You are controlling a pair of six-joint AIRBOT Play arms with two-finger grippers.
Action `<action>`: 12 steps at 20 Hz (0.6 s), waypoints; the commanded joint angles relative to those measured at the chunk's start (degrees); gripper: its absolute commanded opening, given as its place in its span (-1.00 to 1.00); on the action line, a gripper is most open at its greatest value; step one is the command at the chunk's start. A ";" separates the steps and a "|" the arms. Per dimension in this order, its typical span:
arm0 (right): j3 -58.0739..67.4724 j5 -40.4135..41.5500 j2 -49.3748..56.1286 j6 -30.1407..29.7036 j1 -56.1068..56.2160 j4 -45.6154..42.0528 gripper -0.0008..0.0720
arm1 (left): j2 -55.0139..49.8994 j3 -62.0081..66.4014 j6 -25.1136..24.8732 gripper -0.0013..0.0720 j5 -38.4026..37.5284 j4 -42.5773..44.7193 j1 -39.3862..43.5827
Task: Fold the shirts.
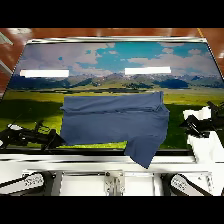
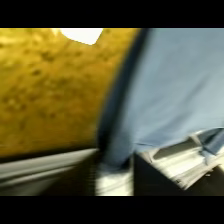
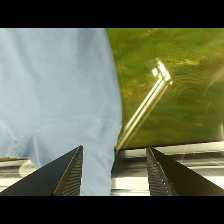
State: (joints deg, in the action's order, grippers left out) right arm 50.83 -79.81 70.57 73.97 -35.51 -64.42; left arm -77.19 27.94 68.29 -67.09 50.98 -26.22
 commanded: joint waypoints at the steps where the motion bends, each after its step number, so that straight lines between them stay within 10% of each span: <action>1: -0.02 -1.05 -0.02 0.52 0.04 -1.03 0.44 | -1.18 -0.46 -0.13 -0.69 1.07 -0.94 1.57; 12: -19.39 9.77 0.11 -4.52 7.65 2.36 0.50 | -1.16 3.45 -3.13 -0.86 -7.06 -0.92 1.49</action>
State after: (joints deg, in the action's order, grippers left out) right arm 35.79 -76.53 70.61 70.78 -31.55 -63.83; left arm -78.39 30.13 65.71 -70.48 51.00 -24.71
